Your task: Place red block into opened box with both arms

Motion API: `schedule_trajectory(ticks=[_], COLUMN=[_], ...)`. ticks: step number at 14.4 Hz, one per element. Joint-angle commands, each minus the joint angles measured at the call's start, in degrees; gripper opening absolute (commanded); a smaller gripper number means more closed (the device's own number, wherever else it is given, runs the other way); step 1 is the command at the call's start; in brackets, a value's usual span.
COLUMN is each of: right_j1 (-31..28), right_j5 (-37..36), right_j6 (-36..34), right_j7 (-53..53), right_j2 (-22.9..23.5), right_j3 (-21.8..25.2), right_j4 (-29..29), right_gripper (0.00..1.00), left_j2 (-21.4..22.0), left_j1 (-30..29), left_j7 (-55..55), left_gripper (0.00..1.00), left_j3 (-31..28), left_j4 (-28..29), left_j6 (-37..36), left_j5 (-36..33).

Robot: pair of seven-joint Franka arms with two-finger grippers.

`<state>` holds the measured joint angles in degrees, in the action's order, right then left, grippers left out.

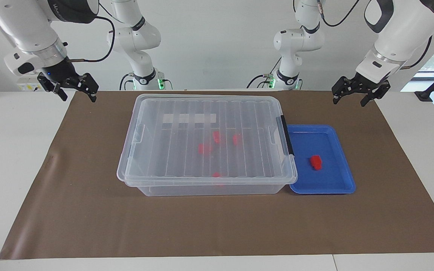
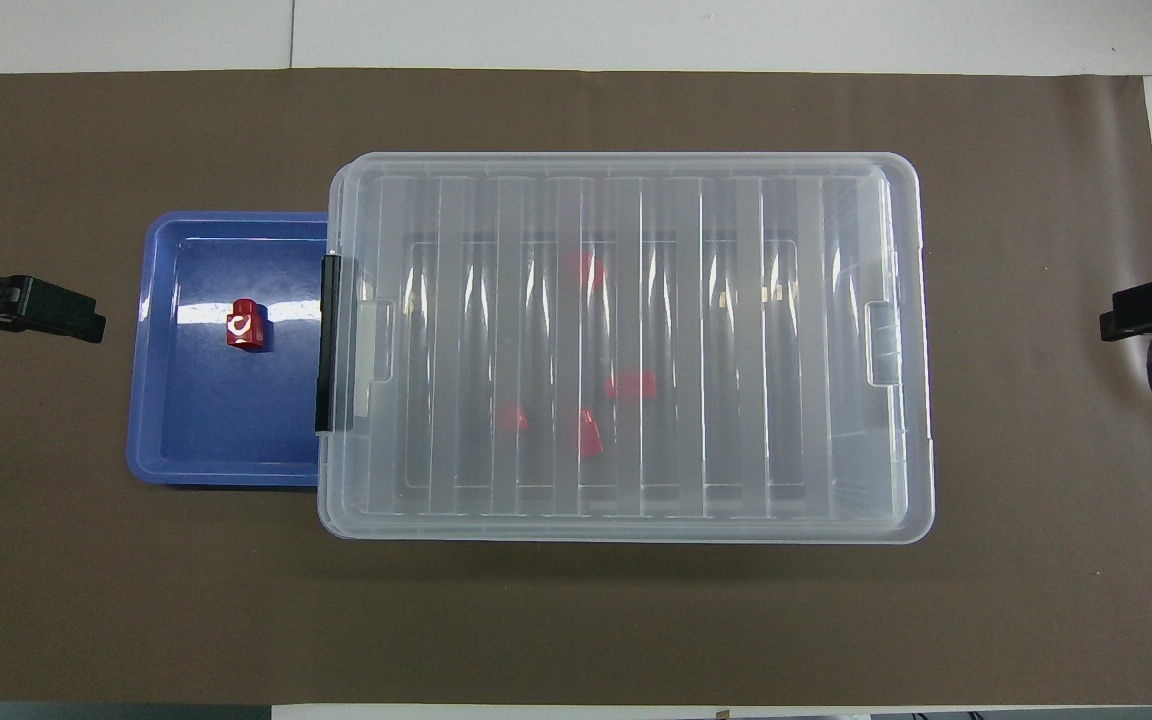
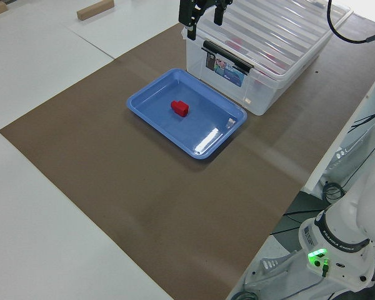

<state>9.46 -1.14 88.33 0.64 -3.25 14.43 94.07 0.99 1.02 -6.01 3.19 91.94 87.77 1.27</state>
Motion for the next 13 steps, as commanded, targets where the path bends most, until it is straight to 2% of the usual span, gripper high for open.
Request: schedule_trajectory(ticks=[1,10,13], right_j1=[-0.1,0.0,2.0], right_j5=[0.3,0.4,1.5], right_j6=[-0.4,-0.4,2.9], right_j7=[1.0,1.6,0.0], right_j2=[-1.1,-1.8,-2.0], right_j3=[-0.2,-0.3,-0.5], right_j4=[1.1,2.4,3.8], right_gripper=[1.0,1.0,1.0], left_j2=[1.5,1.5,1.5], left_j1=[-0.6,-0.6,-0.6], left_j7=[-0.6,-0.6,-0.6], left_gripper=[1.0,1.0,1.0], left_j3=[0.2,0.2,0.2], left_j4=[1.6,1.6,1.6], left_j6=[0.3,0.3,0.2], left_j5=[-0.7,-0.7,-0.7])
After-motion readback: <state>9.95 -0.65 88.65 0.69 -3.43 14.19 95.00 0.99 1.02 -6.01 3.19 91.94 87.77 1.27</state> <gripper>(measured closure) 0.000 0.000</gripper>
